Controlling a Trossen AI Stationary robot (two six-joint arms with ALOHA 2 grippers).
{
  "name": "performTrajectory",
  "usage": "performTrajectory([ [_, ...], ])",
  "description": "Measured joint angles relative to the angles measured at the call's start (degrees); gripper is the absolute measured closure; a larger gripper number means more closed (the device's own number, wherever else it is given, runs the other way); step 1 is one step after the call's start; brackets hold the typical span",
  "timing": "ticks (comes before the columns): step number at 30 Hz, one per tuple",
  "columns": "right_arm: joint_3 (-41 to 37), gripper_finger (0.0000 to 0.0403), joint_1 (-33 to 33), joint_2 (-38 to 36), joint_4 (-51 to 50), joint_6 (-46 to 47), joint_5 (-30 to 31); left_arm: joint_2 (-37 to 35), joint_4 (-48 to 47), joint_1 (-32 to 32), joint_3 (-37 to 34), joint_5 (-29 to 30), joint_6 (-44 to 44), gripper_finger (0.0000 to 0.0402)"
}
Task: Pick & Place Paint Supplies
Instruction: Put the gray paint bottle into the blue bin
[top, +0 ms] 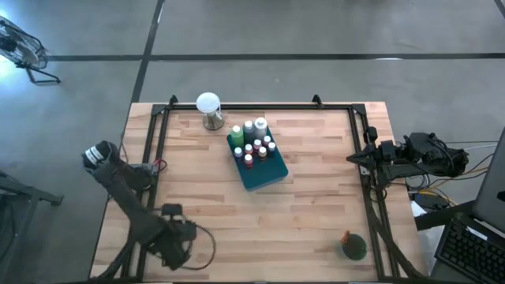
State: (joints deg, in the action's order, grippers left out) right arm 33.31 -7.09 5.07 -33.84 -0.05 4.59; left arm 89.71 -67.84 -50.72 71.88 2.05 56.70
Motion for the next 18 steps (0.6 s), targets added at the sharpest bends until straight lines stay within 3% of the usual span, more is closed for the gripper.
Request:
performTrajectory([
  [10, 0.0, 0.0394, 0.0, 0.0, 0.0, 0.0, 0.0, 0.0, 0.5, 16.4, 2.9, 0.1, -24.0, 0.0279],
  [18, 0.0, 0.0394, 0.0, 0.0, 0.0, 0.0, 0.0, 0.0, 0.5, 25.2, 9.2, 1.1, -38.1, 0.0279],
])
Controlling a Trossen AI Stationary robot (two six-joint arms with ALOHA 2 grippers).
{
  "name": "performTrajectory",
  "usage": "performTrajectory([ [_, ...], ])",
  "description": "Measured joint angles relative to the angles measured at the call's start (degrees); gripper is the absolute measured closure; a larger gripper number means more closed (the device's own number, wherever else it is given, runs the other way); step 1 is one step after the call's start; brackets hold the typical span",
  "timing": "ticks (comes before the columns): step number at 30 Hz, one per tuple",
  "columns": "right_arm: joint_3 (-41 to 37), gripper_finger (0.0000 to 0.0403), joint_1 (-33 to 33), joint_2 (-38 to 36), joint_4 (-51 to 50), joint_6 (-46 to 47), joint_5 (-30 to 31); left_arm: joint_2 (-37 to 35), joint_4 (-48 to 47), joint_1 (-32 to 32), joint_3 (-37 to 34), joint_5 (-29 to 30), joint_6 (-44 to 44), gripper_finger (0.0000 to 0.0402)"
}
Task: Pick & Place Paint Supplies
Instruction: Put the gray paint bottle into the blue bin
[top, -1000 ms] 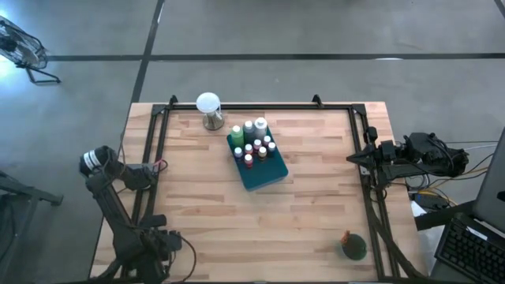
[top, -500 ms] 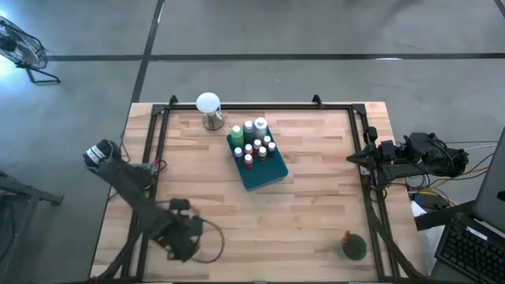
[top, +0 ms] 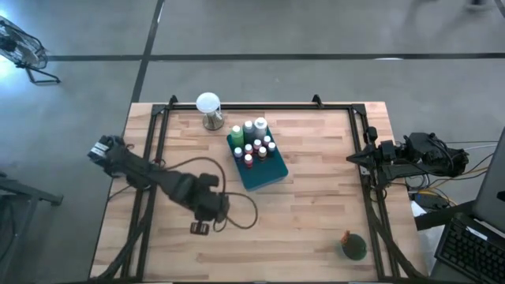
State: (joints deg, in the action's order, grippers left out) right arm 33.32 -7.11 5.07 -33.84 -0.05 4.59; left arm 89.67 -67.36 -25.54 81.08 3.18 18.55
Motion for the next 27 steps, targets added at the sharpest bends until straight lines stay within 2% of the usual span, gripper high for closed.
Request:
performTrajectory([
  [10, 0.0, 0.0394, 0.0, 0.0, 0.0, 0.0, 0.0, 0.0, 0.5, 10.5, 5.4, 2.9, -15.0, 0.0279],
  [16, 0.0, 0.0394, 0.0, 0.0, 0.0, 0.0, 0.0, 0.7, 5.2, 18.3, 6.6, 0.8, -23.3, 0.0279],
  [22, 0.0, 0.0394, 0.0, 0.0, 0.0, 0.0, 0.0, 5.1, 4.7, 24.5, 11.1, 0.1, -29.8, 0.0279],
  [27, 0.0, 0.0394, 0.0, 0.0, 0.0, 0.0, 0.0, 12.4, 2.4, 26.7, 19.2, -1.7, -33.7, 0.0279],
])
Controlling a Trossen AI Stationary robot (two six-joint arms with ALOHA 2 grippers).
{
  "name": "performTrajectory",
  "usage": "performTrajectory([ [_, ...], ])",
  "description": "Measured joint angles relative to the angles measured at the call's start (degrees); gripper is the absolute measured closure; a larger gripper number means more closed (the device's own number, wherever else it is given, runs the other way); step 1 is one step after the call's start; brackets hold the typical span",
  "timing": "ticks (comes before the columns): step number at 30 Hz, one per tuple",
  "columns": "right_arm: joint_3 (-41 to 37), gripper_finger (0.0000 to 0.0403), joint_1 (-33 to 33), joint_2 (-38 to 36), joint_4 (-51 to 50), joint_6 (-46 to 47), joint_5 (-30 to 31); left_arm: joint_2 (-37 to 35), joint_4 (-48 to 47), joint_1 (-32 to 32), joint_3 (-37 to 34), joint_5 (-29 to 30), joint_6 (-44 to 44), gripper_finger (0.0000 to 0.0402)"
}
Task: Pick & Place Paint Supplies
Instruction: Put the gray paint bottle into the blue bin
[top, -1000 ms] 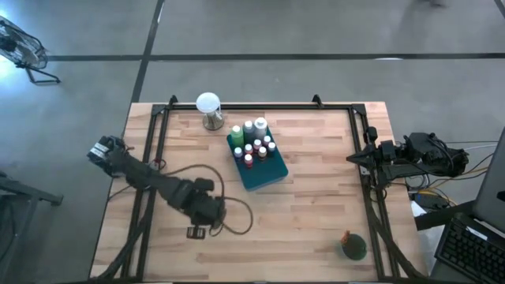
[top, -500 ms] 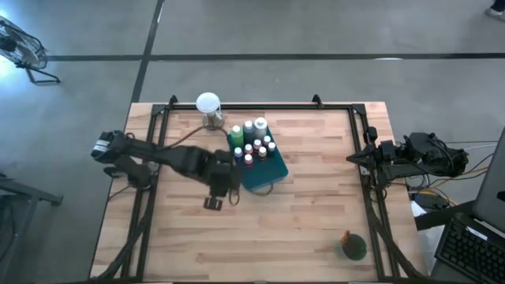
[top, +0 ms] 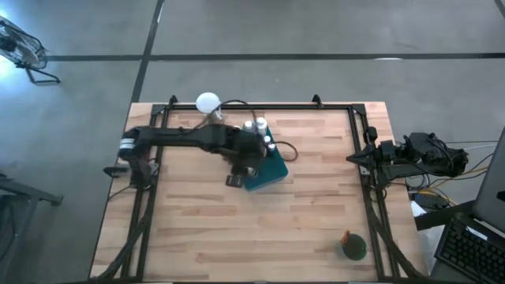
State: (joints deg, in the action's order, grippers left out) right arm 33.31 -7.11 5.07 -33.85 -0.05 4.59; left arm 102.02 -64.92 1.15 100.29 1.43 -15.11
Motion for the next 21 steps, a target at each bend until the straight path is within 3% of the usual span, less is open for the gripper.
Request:
performTrajectory([
  [9, 0.0, 0.0394, 0.0, 0.0, 0.0, 0.0, 0.0, 12.6, -6.2, 1.4, 11.8, 0.9, -5.1, 0.0279],
  [21, 0.0, 0.0394, 0.0, 0.0, 0.0, 0.0, 0.0, 14.8, -5.0, 3.8, 11.9, 1.2, -6.0, 0.0279],
])
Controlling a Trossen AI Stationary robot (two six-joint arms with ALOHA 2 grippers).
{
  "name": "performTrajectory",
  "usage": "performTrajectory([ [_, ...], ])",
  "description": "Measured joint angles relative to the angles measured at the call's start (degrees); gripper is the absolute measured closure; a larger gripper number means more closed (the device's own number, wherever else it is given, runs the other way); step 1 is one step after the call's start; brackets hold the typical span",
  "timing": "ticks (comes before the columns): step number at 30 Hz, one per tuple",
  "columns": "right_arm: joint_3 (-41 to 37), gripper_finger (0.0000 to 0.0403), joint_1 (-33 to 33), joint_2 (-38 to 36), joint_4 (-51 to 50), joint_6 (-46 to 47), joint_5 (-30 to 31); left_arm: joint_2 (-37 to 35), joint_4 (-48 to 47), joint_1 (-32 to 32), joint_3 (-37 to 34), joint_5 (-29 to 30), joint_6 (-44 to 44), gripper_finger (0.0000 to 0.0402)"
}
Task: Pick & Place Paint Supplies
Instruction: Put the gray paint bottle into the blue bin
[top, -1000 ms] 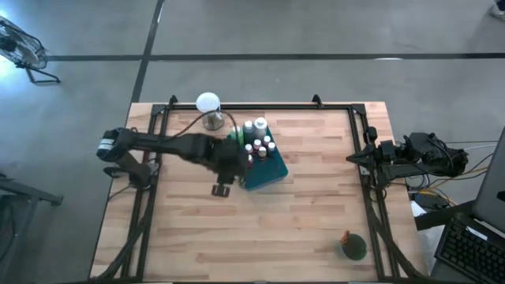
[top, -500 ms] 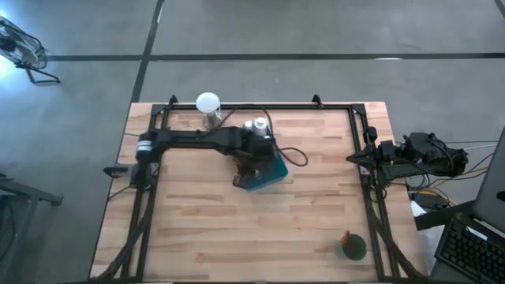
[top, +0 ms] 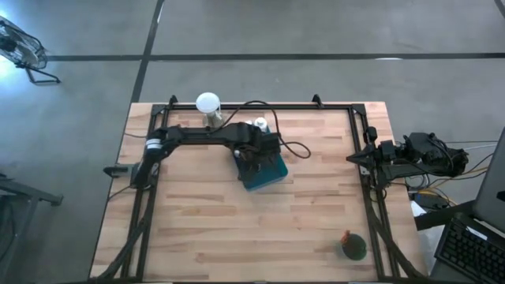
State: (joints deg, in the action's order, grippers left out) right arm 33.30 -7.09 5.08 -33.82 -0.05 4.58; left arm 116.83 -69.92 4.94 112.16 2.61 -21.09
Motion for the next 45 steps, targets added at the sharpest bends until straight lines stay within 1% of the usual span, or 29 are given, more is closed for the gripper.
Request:
performTrajectory([
  [8, 0.0, 0.0394, 0.0, 0.0, 0.0, 0.0, 0.0, 0.7, 4.2, 0.0, -3.5, 0.0, 0.0, 0.0279],
  [16, 0.0, 0.0394, 0.0, 0.0, 0.0, 0.0, 0.0, 0.7, 6.9, 0.0, -6.5, -0.5, 0.4, 0.0279],
  [19, 0.0, 0.0394, 0.0, 0.0, 0.0, 0.0, 0.0, 0.7, 6.5, 0.0, -7.6, -0.6, 0.7, 0.0279],
  [23, 0.0, 0.0394, 0.0, 0.0, 0.0, 0.0, 0.0, 0.7, 6.8, 0.0, -7.4, -1.0, 0.7, 0.0279],
  [29, 0.0, 0.0394, 0.0, 0.0, 0.0, 0.0, 0.0, 0.7, 5.7, 0.1, -7.3, -5.7, 1.3, 0.0279],
  [45, 0.0, 0.0394, 0.0, 0.0, 0.0, 0.0, 0.0, 0.7, 5.8, 0.3, -7.3, -7.7, 1.9, 0.0279],
])
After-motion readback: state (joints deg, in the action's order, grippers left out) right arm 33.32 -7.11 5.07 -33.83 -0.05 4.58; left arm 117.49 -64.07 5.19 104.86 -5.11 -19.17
